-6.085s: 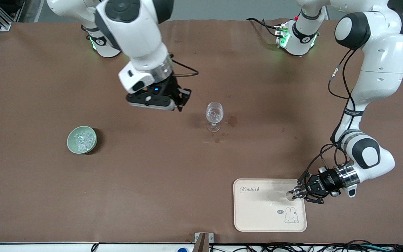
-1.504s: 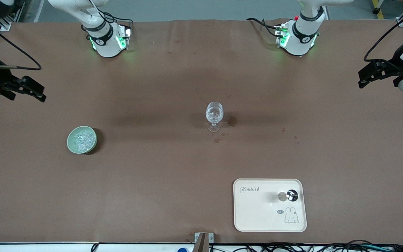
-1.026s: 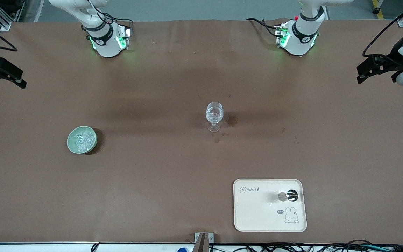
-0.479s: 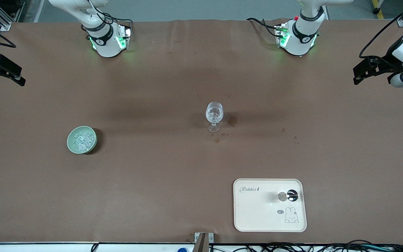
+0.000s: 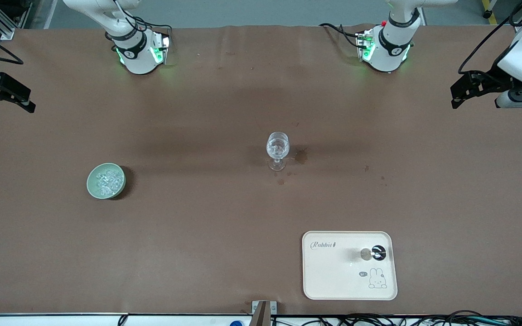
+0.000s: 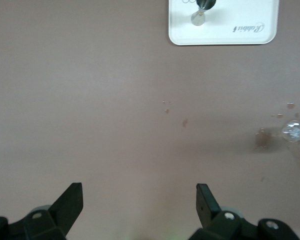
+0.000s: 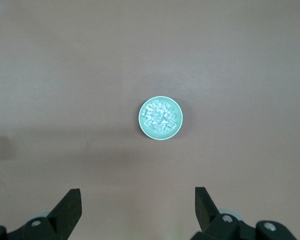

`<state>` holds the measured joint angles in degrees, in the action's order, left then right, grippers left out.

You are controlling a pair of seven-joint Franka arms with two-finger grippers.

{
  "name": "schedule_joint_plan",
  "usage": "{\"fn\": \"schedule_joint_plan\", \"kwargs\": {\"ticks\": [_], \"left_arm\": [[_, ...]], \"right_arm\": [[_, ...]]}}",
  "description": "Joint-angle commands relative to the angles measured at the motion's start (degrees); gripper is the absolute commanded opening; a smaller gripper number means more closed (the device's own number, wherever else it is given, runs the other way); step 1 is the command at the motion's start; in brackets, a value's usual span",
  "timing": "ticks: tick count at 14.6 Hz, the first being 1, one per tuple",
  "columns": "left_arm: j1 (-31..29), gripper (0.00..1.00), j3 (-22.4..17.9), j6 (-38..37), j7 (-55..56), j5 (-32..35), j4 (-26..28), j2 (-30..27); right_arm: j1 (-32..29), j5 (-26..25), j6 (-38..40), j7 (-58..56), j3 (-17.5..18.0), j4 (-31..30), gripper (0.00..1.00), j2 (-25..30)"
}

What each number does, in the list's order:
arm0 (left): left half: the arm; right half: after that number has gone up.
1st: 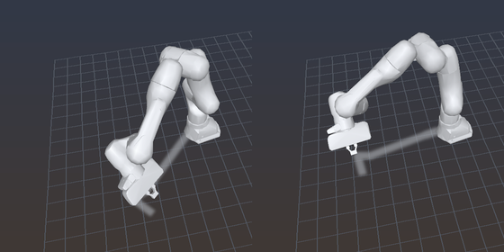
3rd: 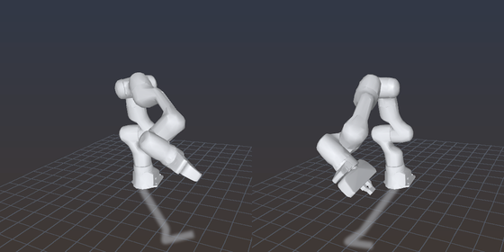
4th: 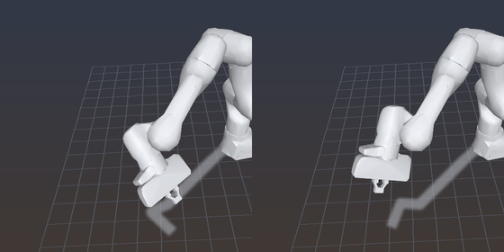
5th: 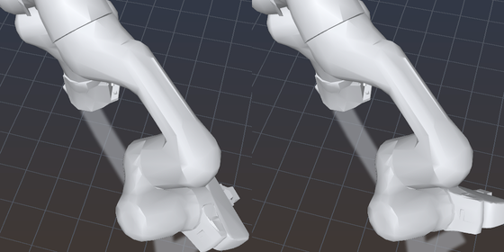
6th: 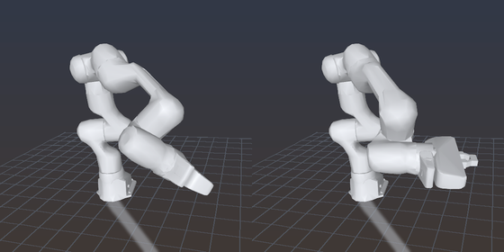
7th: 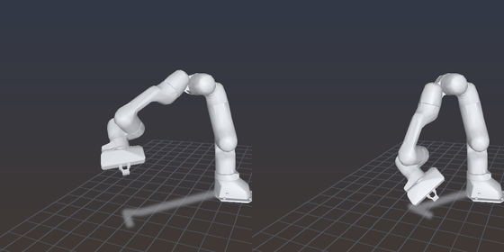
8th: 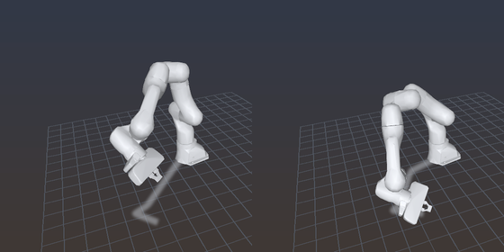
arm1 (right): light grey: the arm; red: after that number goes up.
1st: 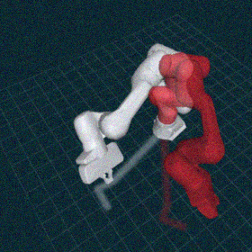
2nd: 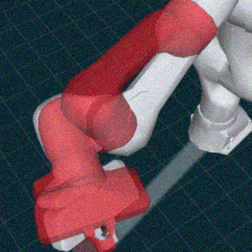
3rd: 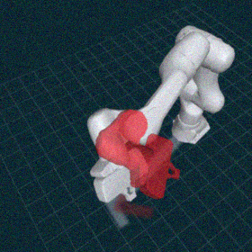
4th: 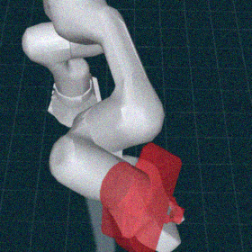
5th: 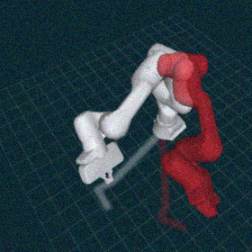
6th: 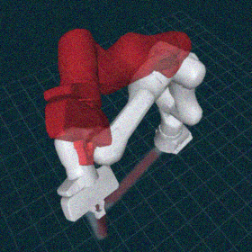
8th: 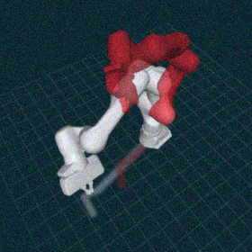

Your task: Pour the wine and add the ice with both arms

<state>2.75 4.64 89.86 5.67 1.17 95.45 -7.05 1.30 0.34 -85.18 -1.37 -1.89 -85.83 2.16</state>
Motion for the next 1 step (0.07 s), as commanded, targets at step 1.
{"fn": "schedule_joint_plan", "kwargs": {"ticks": [1], "left_arm": [[-0.6, 1.00, -0.3, -1.0, 0.0, -1.9, -0.8, -0.7]], "right_arm": [[-0.7, 0.5, 0.5, -0.3, 0.5, 0.4, 1.00, -0.1]]}}
